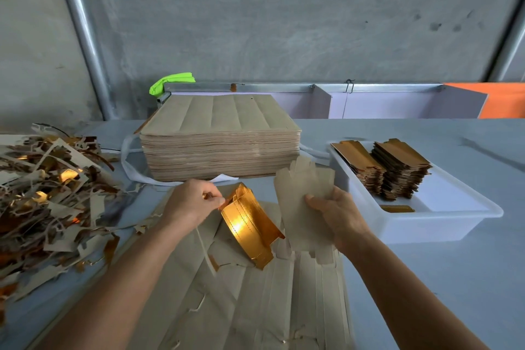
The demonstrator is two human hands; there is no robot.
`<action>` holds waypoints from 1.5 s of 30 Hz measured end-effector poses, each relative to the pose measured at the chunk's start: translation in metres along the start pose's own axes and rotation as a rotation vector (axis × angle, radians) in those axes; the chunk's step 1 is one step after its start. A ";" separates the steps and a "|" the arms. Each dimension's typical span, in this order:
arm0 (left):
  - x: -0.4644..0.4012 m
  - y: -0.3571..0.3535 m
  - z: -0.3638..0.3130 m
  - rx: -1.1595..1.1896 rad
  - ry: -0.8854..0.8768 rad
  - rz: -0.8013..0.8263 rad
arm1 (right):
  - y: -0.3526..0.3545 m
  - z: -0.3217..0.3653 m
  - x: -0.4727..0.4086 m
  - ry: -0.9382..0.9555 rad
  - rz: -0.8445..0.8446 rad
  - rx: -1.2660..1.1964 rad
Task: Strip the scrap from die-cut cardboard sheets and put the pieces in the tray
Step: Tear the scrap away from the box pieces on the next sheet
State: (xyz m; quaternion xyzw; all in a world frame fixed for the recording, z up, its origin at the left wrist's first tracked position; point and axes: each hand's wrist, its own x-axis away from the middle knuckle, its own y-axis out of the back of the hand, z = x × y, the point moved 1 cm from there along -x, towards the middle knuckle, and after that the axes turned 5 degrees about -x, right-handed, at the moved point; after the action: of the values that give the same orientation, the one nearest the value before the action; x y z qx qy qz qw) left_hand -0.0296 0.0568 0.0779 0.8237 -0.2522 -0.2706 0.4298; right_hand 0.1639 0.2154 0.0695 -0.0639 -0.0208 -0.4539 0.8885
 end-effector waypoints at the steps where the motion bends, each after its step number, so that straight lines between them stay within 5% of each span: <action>1: -0.001 0.000 0.002 0.011 0.023 0.009 | 0.000 0.000 0.000 0.005 -0.007 0.004; 8: 0.002 0.002 0.008 0.113 0.164 0.161 | 0.003 -0.003 -0.002 0.161 -0.067 0.201; 15: 0.008 0.005 0.000 0.808 0.298 0.348 | -0.025 -0.004 0.009 0.624 -0.025 1.001; 18: 0.010 0.003 -0.010 0.973 0.267 0.397 | -0.048 -0.010 0.021 0.786 0.049 1.067; 22: 0.016 0.001 -0.021 1.021 0.180 0.425 | -0.076 -0.020 0.030 0.725 0.056 1.140; 28: 0.009 0.005 -0.004 0.990 0.404 0.045 | -0.051 -0.011 0.007 0.341 -0.141 0.578; 35: 0.009 0.000 0.007 1.033 0.538 -0.218 | -0.013 -0.003 0.001 0.040 -0.230 -0.075; 43: 0.016 0.003 0.022 1.422 0.641 -0.327 | 0.009 0.002 0.001 -0.011 -0.331 -0.275; 45: 0.023 0.001 0.023 1.303 0.607 -0.420 | 0.009 0.001 0.003 -0.053 -0.311 -0.328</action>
State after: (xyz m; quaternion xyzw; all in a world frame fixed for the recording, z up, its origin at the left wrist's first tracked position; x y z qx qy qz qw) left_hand -0.0278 0.0283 0.0621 0.9807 -0.0694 0.0963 -0.1551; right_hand 0.1730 0.2181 0.0704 -0.2153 0.0203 -0.5810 0.7847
